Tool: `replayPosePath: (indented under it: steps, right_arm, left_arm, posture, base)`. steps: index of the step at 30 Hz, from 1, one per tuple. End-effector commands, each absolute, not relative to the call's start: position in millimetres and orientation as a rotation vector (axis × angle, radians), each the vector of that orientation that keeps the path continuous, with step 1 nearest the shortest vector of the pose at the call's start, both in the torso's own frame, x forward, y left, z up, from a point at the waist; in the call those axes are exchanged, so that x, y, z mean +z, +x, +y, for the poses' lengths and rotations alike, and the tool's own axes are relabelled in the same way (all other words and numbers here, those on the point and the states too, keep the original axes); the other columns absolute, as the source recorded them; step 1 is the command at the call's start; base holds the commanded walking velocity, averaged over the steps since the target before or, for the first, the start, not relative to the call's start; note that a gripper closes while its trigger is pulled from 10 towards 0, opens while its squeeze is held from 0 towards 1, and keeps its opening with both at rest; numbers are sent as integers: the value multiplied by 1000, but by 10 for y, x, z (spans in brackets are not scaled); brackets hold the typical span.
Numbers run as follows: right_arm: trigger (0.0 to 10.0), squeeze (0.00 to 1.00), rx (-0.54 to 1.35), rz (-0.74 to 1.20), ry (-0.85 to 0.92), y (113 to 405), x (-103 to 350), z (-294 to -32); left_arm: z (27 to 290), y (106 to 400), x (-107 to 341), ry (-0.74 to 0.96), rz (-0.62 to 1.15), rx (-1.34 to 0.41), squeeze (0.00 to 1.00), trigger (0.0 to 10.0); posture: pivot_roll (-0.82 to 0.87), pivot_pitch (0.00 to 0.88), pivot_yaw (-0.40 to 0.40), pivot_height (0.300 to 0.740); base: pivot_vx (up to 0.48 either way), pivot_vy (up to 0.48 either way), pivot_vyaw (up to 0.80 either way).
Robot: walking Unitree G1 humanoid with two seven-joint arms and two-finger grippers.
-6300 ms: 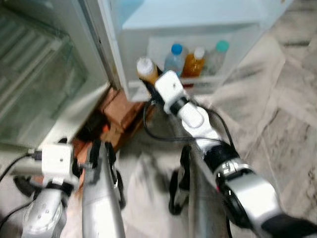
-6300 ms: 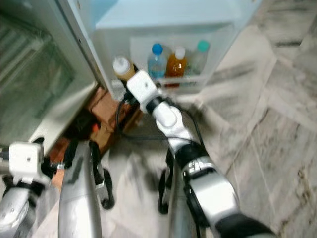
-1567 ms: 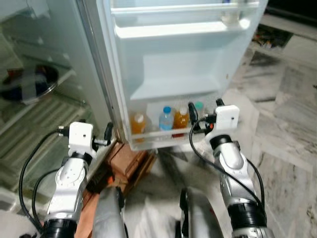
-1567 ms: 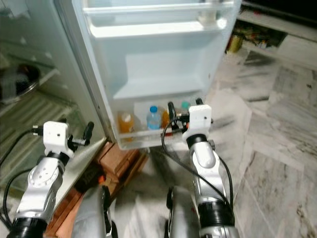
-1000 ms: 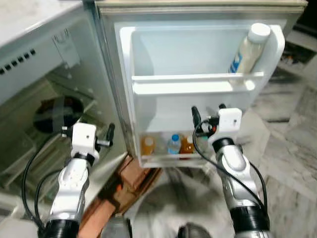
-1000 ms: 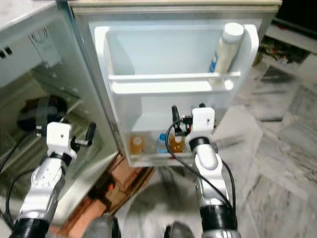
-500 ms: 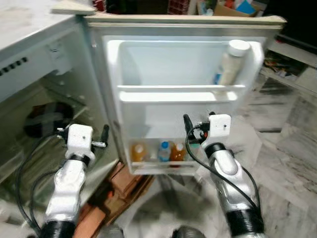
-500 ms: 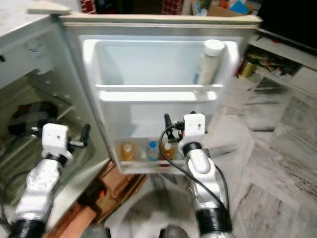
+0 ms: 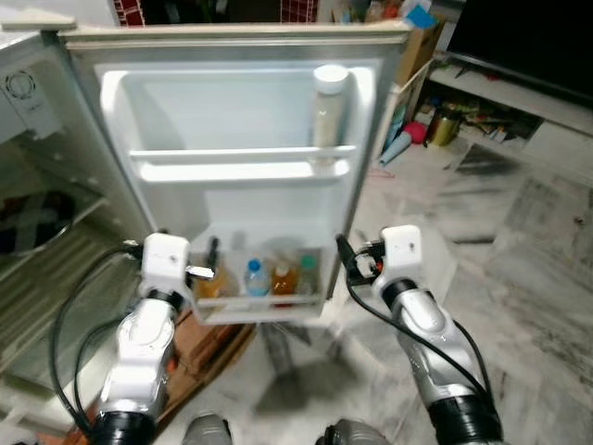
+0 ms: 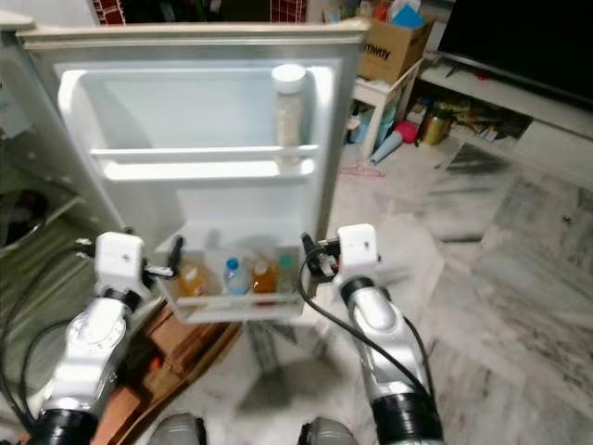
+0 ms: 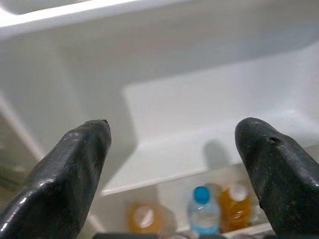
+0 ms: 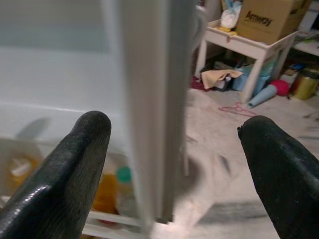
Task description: Restocking fridge
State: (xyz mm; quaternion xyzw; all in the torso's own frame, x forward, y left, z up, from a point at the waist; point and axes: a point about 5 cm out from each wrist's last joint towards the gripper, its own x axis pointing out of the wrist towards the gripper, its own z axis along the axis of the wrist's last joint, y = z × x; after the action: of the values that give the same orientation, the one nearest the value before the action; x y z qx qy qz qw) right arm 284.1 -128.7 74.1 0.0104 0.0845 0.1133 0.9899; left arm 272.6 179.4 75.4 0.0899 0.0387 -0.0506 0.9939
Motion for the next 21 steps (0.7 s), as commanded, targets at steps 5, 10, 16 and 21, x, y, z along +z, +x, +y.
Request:
replayPosePath:
  steps: [5, 10, 16, 21]
  right_arm:
    - [10000, 0, 266, 121, 31, 2883, 835, -1222]
    - [10000, 0, 284, 80, 38, 2899, 911, -1200]
    - [10000, 0, 268, 70, 39, 2924, 934, -1234]
    - [10000, 0, 277, 64, 33, 2928, 939, -1235]
  left_arm:
    - [1862, 2731, 758, 199, 87, -82, 0, 10000]
    - [1855, 2739, 762, 208, 83, -83, 0, 10000]
    - [1843, 2749, 764, 212, 81, -90, 0, 10000]
    - [1839, 2758, 761, 212, 84, -91, 0, 10000]
  posture:
    - [-28, 36, -38, 740]
    - [-29, 36, -39, 740]
    - [-35, 43, -36, 740]
    - [-35, 44, -35, 740]
  base:
    - [0, -466, 0]
    - [0, -391, 513]
    - [0, -431, 566]
    - [0, -480, 548]
